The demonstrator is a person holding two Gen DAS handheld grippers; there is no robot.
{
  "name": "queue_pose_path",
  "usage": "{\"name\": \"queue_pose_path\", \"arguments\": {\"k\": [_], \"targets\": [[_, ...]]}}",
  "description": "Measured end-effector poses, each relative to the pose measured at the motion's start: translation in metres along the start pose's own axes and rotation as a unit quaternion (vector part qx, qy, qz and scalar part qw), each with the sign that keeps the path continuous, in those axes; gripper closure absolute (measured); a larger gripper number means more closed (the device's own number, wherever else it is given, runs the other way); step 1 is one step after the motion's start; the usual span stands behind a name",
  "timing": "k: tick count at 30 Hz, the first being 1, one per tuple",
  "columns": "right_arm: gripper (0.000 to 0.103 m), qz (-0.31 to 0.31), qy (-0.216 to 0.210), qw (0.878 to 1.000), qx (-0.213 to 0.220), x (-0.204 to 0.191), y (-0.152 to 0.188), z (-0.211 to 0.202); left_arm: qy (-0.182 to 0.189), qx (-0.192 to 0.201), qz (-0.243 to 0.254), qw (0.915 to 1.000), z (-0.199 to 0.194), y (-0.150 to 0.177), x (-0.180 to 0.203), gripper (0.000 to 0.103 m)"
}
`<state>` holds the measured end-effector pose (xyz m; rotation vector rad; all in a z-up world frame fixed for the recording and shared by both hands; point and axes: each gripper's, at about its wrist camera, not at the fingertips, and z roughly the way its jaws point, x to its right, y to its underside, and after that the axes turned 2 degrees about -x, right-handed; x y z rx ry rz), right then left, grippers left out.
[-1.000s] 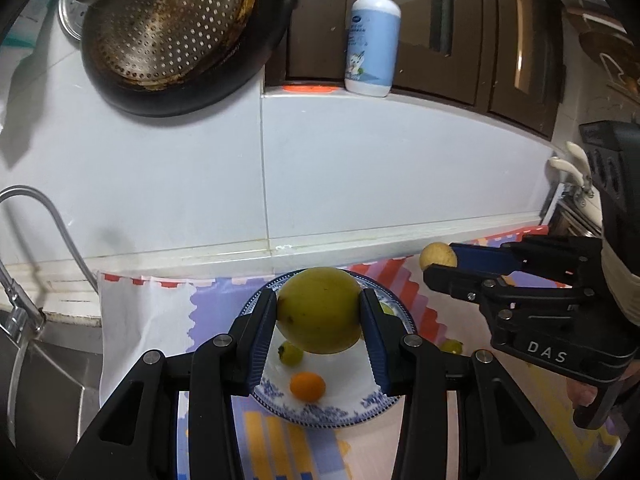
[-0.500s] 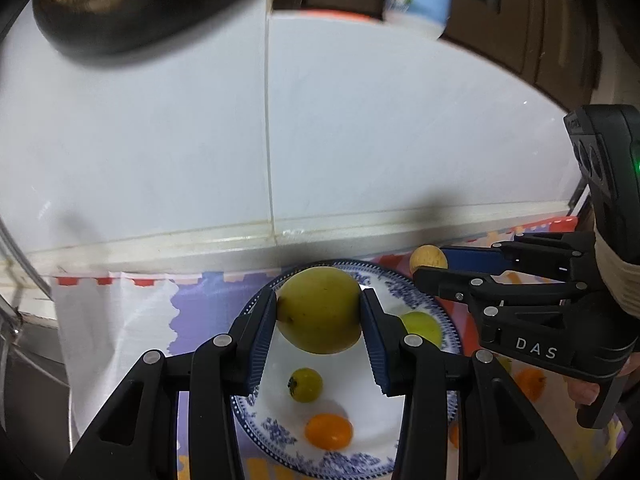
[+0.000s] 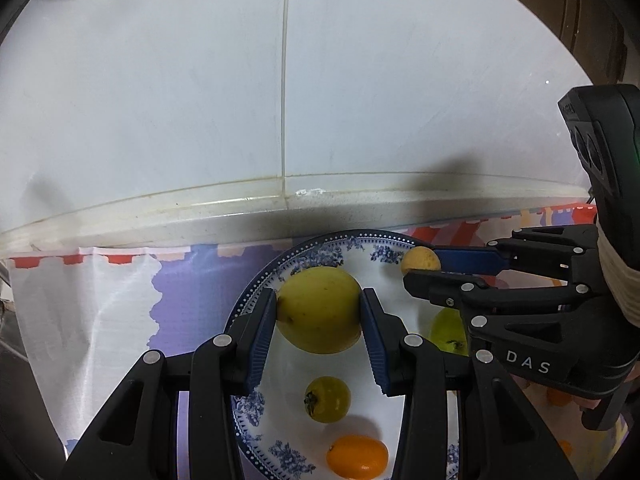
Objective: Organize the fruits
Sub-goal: 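Open both grippers to drop the pear and brown fruit onto the plate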
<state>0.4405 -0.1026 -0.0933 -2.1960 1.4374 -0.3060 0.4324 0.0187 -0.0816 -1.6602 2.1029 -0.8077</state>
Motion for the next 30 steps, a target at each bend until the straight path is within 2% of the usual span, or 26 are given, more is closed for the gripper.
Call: {"name": "queue_pose_path", "arguments": {"k": [6,9,11,16,22,24,26,28,30], "targets": [[0.076,0.007,-0.002,1.000,-0.009,0.003,0.001,0.009,0.003,-0.013,0.001,0.9999,0.008,-0.002,0.001,0.061],[0.075,0.008,0.001,1.000,-0.011,0.003,0.002,0.012,0.000,0.003,0.003,1.0000,0.002,-0.004,0.002,0.061],[0.071,0.011,0.001,1.000,-0.010,0.004,0.001,0.012,-0.003,0.006,0.005,1.0000,-0.003,-0.004,0.002,0.060],[0.071,0.016,0.004,1.000,0.008,0.004,0.003,-0.001,-0.021,0.019,0.000,0.9996,-0.018,-0.002,0.003,0.060],[0.070,0.013,0.026,0.998,0.050,-0.002,0.014,-0.039,-0.026,0.055,0.005,0.9982,-0.055,0.004,0.011,0.053],[0.063,0.017,0.034,0.997,0.067,-0.003,0.018,-0.055,-0.024,0.068,0.005,0.9974,-0.069,0.005,0.016,0.052],[0.061,0.017,0.039,0.995,0.086,-0.006,0.022,-0.071,-0.023,0.082,0.003,0.9964,-0.083,0.006,0.021,0.045],[0.061,0.018,0.048,0.993,0.104,-0.010,0.026,-0.089,-0.022,0.097,0.002,0.9951,-0.100,0.008,0.026,0.042],[0.055,0.020,0.055,0.991,0.124,-0.013,0.031,-0.108,-0.026,0.110,0.002,0.9936,-0.116,0.011,0.031,0.040]]}}
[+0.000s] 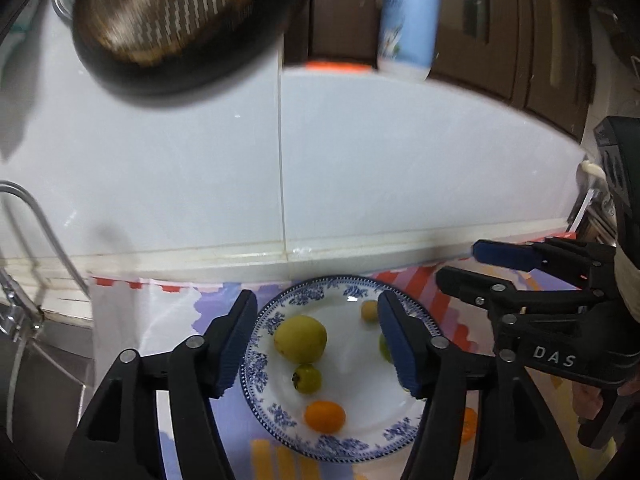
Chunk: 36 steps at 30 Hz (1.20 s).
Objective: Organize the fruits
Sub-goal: 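Open both grippers to drop the pear and brown fruit onto the plate, then move both open grippers away from the plate toward the loose oranges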
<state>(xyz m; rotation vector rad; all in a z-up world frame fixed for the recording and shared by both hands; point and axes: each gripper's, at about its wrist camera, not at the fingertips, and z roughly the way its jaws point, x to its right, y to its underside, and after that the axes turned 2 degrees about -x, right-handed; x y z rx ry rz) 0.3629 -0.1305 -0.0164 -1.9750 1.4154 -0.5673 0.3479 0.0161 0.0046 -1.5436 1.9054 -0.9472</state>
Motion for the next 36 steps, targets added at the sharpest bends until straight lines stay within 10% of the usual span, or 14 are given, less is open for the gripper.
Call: {"name": "queue_pose_path", "arguments": {"k": [22,36], "targets": [[0.029,0.030,0.115,0.983,0.138,-0.024,0.076,-0.158,-0.003,0.089,0.036,0.9954,-0.124,0.044,0.039,0.011],[0.027,0.064,0.148,0.978,0.133,-0.037,0.136,-0.184,0.028,0.111,0.103,0.9881,-0.143,0.080,0.057,0.009]]}}
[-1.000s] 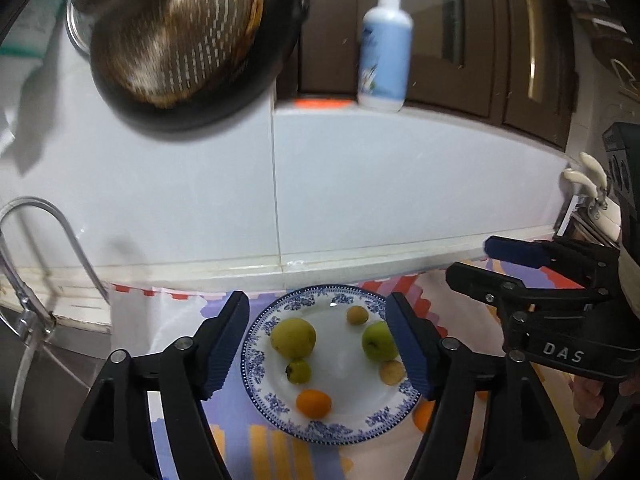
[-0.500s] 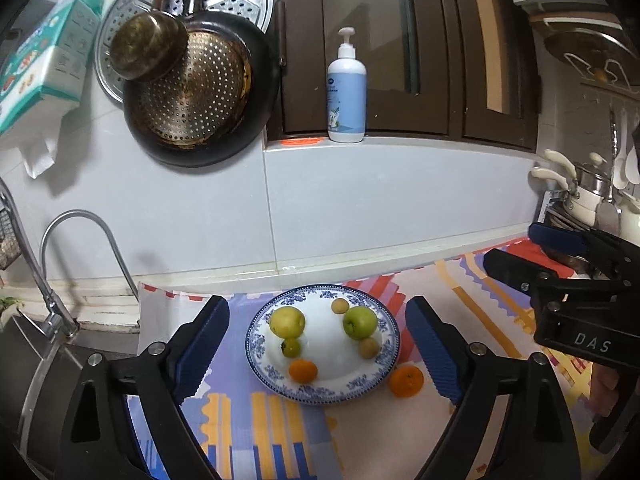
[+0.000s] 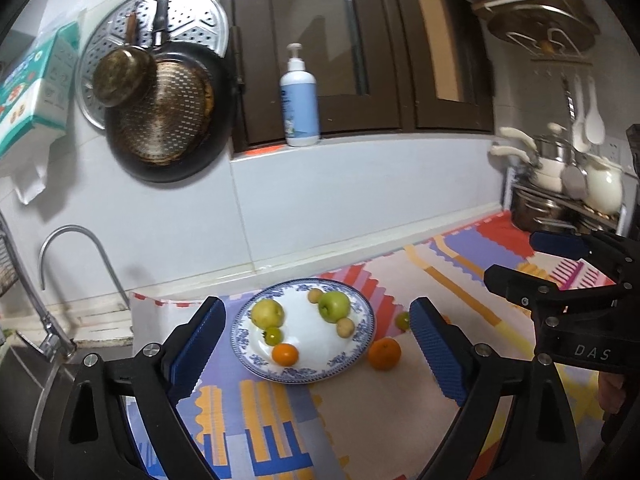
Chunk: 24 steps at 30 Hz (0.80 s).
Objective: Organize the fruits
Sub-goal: 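Move both open grippers away from the plate toward the loose oranges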
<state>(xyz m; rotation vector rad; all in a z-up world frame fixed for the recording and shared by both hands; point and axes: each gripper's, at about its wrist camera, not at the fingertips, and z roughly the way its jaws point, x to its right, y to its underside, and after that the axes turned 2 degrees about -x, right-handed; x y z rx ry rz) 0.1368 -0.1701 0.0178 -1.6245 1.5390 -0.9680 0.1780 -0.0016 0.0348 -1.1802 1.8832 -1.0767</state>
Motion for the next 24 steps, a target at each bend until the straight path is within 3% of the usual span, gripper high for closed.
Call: {"name": "queue_pose_path", "arguments": {"k": [8,15,24], "targets": [[0.027,0.029,0.016,0.999,-0.034,-0.002,0.026,0.004,0.048,-0.011,0.042,0.9979,0.017,0.015,0.006,0.009],[0.027,0.047,0.037,0.996,-0.071,-0.008,0.050,0.020,0.091,-0.024,0.094,0.9911,0.042,0.028,0.010,0.010],[0.031,0.045,0.061,0.991,-0.109,-0.013,0.069,0.044,0.148,-0.062,0.148,0.9758,0.088,0.046,0.020,0.025]]}}
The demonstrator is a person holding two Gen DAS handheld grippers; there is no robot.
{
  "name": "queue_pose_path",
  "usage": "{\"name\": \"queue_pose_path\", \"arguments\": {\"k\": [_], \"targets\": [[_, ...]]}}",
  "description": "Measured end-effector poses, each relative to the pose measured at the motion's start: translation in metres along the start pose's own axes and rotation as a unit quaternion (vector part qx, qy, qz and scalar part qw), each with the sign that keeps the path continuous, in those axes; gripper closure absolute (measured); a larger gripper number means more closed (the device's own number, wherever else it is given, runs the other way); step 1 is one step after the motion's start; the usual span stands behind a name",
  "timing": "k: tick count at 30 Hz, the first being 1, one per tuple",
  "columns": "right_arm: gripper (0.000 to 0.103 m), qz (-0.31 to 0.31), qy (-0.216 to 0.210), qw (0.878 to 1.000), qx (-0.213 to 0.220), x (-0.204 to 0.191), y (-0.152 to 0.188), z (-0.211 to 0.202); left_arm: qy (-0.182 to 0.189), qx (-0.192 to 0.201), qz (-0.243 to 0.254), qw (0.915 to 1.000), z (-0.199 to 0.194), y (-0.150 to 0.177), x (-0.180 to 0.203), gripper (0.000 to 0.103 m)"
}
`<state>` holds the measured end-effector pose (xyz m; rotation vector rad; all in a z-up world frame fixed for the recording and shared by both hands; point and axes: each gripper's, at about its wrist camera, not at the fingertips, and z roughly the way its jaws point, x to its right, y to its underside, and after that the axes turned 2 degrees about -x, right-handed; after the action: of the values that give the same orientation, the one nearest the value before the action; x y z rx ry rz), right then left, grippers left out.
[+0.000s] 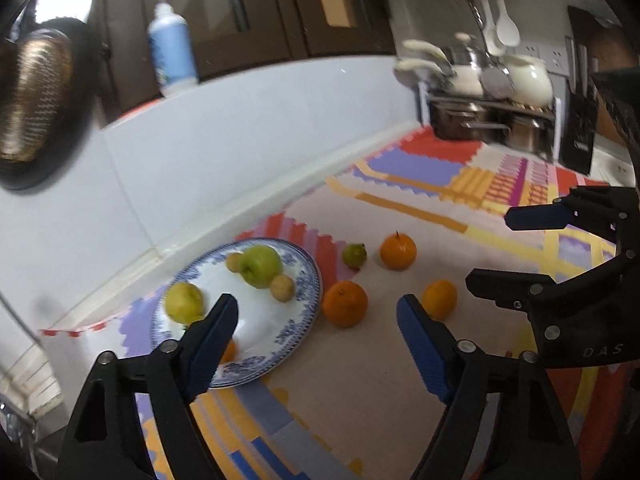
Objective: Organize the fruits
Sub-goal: 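Move both open grippers away from the plate toward the loose oranges, then grasp a large orange with the left gripper while the right gripper grasps another orange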
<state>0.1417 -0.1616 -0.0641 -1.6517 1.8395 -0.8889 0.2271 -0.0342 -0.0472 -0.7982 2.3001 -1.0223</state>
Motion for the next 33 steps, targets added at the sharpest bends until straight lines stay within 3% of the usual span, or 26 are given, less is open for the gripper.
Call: {"name": "queue_pose_path", "arguments": {"k": [7,19,25,33], "targets": [[0.038,0.011,-0.009,0.999,-0.038,-0.001,0.005,0.028,0.038,-0.027,0.016,0.9988,0.036,0.004,-0.001,0.040],[0.052,0.018,-0.029,0.996,-0.079,0.001,0.007,0.060,0.089,-0.054,0.021,0.9943,0.079,0.002,0.000,0.051],[0.055,0.021,-0.035,0.995,-0.087,0.003,0.007,0.068,0.102,-0.068,0.015,0.9924,0.091,-0.001,0.002,0.056],[0.064,0.032,-0.049,0.994,-0.095,0.005,0.007,0.072,0.087,-0.078,0.019,0.9929,0.102,-0.007,0.006,0.059]]}}
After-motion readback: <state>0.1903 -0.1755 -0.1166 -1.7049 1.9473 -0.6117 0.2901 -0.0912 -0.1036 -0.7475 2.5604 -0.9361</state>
